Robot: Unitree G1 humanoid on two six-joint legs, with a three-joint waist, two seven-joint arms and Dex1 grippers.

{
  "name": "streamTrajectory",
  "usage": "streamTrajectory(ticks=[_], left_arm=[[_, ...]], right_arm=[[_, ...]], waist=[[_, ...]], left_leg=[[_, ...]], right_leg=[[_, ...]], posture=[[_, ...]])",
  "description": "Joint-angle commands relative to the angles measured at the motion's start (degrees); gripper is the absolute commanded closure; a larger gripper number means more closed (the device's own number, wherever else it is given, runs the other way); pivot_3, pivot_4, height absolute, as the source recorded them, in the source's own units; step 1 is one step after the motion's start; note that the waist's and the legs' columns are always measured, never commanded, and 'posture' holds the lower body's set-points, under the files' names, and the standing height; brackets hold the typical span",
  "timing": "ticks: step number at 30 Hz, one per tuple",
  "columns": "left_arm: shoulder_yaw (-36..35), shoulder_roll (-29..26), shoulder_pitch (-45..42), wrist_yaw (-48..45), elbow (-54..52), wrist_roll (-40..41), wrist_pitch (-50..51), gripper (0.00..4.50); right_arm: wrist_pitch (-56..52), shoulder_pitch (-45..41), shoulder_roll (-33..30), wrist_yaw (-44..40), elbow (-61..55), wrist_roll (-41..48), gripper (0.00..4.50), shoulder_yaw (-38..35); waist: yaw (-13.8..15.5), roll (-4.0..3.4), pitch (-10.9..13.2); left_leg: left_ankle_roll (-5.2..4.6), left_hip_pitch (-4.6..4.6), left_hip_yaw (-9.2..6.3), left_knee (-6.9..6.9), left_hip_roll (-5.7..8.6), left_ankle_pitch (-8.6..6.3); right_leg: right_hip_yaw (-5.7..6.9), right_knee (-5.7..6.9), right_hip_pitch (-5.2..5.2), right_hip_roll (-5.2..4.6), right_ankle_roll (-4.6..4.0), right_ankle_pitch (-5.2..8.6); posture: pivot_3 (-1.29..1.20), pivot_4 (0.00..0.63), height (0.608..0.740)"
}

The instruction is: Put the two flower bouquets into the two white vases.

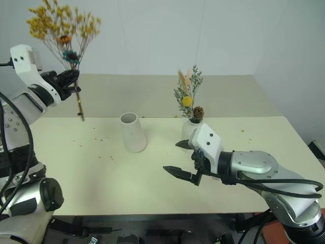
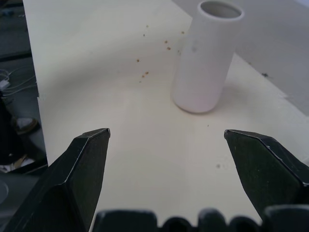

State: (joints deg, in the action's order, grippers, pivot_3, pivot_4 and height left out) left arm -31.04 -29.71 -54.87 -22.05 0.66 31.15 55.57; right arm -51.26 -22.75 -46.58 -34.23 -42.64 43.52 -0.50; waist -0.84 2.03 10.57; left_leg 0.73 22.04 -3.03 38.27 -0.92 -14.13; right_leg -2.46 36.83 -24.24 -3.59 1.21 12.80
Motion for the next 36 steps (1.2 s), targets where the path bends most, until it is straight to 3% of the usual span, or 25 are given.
streamTrajectory(ticks=[1, 4, 9, 18, 24, 36], left_arm=[[-2.8, 1.7, -3.0, -7.8, 3.1, 6.8, -9.4, 4.48], [-3.4, 3.5, -4.2, -12.6, 8.0, 11.0, -13.1, 4.48], [-1.1, 6.5, -5.4, -29.3, 18.2, 15.4, -20.6, 4.48], [9.1, 7.0, -9.1, -49.4, 35.0, 8.8, -34.8, 4.48], [11.6, 7.1, -11.7, -53.4, 42.5, 5.2, -41.2, 4.48], [13.1, 6.1, -9.0, -55.1, 42.9, 2.1, -45.0, 4.48]], right_arm=[[1.8, -1.3, 1.8, 2.1, -0.5, -1.2, 0.0, -1.2], [1.7, -1.4, 3.9, 4.0, -0.8, -1.8, 0.0, -1.1], [1.6, -0.7, 8.0, 7.9, -1.9, -3.6, 0.0, -0.3], [0.7, 1.7, 11.3, 12.3, -4.6, -4.6, 0.0, -0.8], [0.3, 3.2, 11.3, 13.5, -5.9, -4.2, 0.0, -1.4], [0.6, 3.7, 10.7, 12.7, -5.0, -4.0, 0.0, -0.8]], waist=[[0.0, 0.0, 0.0], [0.0, 0.0, 0.0], [-0.1, 0.0, 0.0], [-0.2, 0.0, 0.0], [-0.4, 0.0, 0.0], [-0.4, 0.0, 0.0]], left_leg=[[0.0, 0.02, -0.01, 0.0, 0.0, 0.0], [0.0, 0.03, 0.0, 0.0, 0.01, 0.0], [0.0, 0.01, 0.0, 0.04, 0.01, 0.0], [-0.01, 0.06, -0.01, 0.04, 0.01, 0.0], [-0.02, 0.03, -0.01, 0.04, 0.01, 0.01], [-0.02, 0.03, -0.03, 0.05, 0.0, 0.01]], right_leg=[[0.01, -0.01, -0.01, 0.0, 0.0, 0.0], [0.0, -0.02, -0.01, 0.0, 0.0, 0.0], [0.01, 0.03, 0.02, 0.01, -0.01, 0.0], [0.01, 0.0, -0.01, 0.04, -0.01, 0.0], [0.0, 0.03, 0.0, 0.05, -0.01, 0.0], [0.0, 0.05, 0.0, 0.05, 0.0, 0.0]], posture=[[0.0, 0.15, 0.74], [0.0, 0.15, 0.74], [0.0, 0.15, 0.74], [0.0, 0.15, 0.74], [0.0, 0.15, 0.74], [0.0, 0.15, 0.74]])
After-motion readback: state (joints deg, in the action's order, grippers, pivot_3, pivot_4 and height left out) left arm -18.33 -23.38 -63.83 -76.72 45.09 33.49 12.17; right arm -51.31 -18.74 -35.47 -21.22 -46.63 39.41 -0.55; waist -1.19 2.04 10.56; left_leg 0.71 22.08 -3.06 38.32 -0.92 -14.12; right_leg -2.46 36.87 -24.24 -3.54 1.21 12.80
